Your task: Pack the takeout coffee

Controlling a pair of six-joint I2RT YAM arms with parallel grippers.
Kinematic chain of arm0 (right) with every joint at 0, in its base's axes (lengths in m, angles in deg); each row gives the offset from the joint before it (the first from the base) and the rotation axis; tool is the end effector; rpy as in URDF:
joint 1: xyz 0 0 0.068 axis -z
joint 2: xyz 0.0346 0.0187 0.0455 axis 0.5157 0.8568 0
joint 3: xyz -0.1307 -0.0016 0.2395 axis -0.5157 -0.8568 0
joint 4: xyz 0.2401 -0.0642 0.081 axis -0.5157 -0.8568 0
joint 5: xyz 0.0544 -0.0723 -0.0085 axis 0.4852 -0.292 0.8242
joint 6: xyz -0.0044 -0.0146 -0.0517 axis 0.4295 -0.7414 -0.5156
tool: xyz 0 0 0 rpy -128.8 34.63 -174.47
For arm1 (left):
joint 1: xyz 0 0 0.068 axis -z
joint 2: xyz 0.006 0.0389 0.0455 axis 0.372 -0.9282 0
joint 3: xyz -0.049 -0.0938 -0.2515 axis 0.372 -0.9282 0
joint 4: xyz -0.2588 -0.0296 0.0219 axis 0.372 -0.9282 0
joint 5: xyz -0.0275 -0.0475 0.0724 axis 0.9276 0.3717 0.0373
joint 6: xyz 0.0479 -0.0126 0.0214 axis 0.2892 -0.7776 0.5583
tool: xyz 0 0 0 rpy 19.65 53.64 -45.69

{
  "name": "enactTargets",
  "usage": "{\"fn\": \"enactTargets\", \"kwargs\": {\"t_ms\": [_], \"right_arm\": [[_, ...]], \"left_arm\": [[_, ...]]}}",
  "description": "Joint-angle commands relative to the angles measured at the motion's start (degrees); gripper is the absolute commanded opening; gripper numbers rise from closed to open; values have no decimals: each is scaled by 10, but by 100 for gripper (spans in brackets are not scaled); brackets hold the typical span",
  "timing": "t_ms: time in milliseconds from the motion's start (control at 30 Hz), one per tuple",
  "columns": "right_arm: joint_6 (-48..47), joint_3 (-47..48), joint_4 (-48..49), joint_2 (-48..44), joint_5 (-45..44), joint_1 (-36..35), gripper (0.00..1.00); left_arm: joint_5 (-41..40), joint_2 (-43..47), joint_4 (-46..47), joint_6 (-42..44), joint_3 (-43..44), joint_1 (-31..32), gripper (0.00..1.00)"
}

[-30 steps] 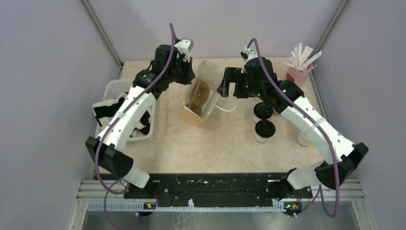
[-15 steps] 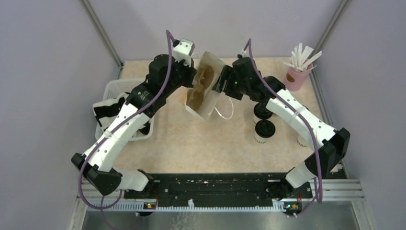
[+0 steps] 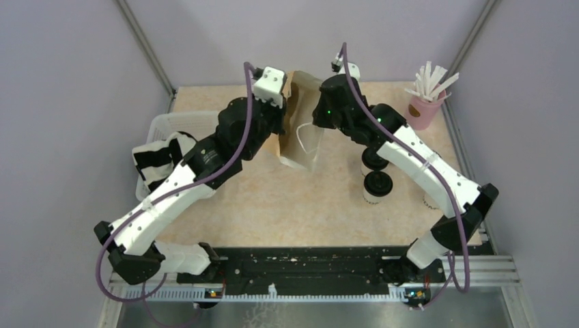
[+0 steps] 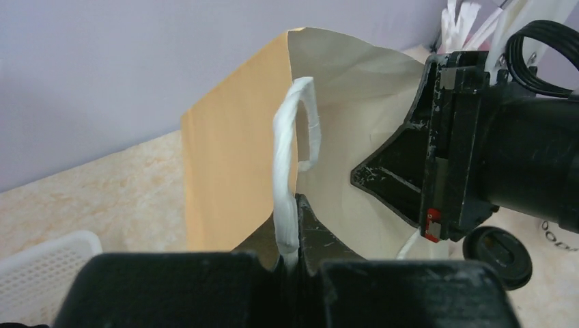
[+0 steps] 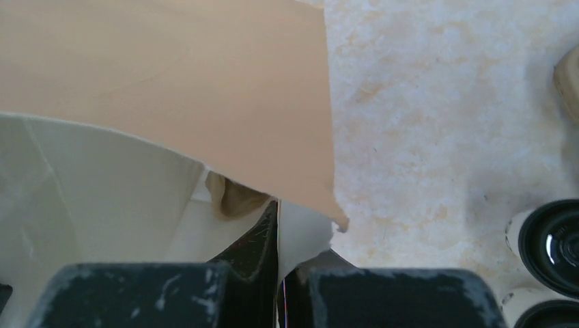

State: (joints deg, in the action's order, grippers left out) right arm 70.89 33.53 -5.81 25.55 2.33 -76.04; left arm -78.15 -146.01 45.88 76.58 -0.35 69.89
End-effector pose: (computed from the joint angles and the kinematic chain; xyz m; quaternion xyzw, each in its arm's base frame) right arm 0.2490 0.2299 0.4337 0.0422 0.8637 0.1891 0.4653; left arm 0.1926 -0.1942 0.4723 0.1745 0.7327 -0.1405 0.6427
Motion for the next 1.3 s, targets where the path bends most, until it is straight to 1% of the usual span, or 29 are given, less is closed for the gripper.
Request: {"fn": "enactTargets", "kwargs": {"t_ms": [0,33,67,100,167,200,233,300,333,400,433,467,500,533,567,600,667,733,767,800,867,933,967,1033,1067,1133,1167,1200,1267], "right_arm": [[-82,-66,162,-23,-15,10,0],[-95,-85,195,-13,-3,23,0],[-91,-55,160,6,29,46,0],[-88,4,92,26,61,55,0],[-108,59,35,15,65,32,0],[-103,20,79,-12,72,26,0],[-88,-37,145,-42,93,29,0],[-92,-108,237,-24,107,39,0],[-95,-93,218,2,122,48,0],[-114,-4,103,18,154,49,0],[-134,-10,92,-17,138,30,0],[-149,-71,143,-64,126,10,0],[-145,-139,218,-106,135,3,0],[-121,-191,289,-120,157,16,0],[-91,-211,320,-103,184,43,0],[-64,-195,292,-57,223,80,0],[-56,-127,244,14,331,113,0],[-83,-135,299,-28,384,110,0],[-84,-163,339,-72,392,108,0],[-68,-199,376,-112,393,112,0],[-11,-260,433,-91,430,137,0],[5,-214,321,23,488,153,0],[-11,-173,286,50,526,153,0],[-11,-216,379,-26,510,137,0],[-4,-235,427,-63,496,133,0],[-3,-213,404,-53,486,133,0],[-19,-184,353,-19,485,133,0],[-42,-146,243,20,466,132,0],[-78,-138,208,19,442,125,0]], "left_arm": [[-106,40,160,1,-108,13,0],[-114,21,196,44,-136,3,0],[-139,-9,158,42,-102,-5,0],[-169,-39,52,1,-22,-6,0],[-121,-60,-130,-66,107,6,0],[-115,-37,-131,-93,92,8,0],[-115,0,-62,-90,16,6,0],[-113,61,197,0,-165,-11,0],[-106,62,245,8,-184,-29,0],[-57,25,91,-40,-66,-44,0],[-26,18,-32,-60,4,-38,0],[-20,28,-60,-88,30,-31,0],[-15,52,-35,-111,4,-29,0],[-13,83,56,-108,-58,-30,0],[-10,109,157,-80,-153,-30,0],[-22,113,199,-91,-213,-37,0],[51,70,145,-103,-147,-76,0],[145,36,38,-79,-7,-70,0],[160,42,32,-67,18,-52,0],[163,63,58,-63,4,-35,0],[139,115,186,-70,-128,-32,0],[76,122,205,-109,-202,-48,0],[126,100,155,-134,-177,-71,0],[248,76,75,-118,-81,-72,0],[245,83,78,-105,-62,-51,0],[184,103,116,-95,-98,-42,0],[122,107,123,-97,-143,-43,0],[76,103,94,-119,-168,-52,0],[104,92,35,-156,-162,-89,0]]}}
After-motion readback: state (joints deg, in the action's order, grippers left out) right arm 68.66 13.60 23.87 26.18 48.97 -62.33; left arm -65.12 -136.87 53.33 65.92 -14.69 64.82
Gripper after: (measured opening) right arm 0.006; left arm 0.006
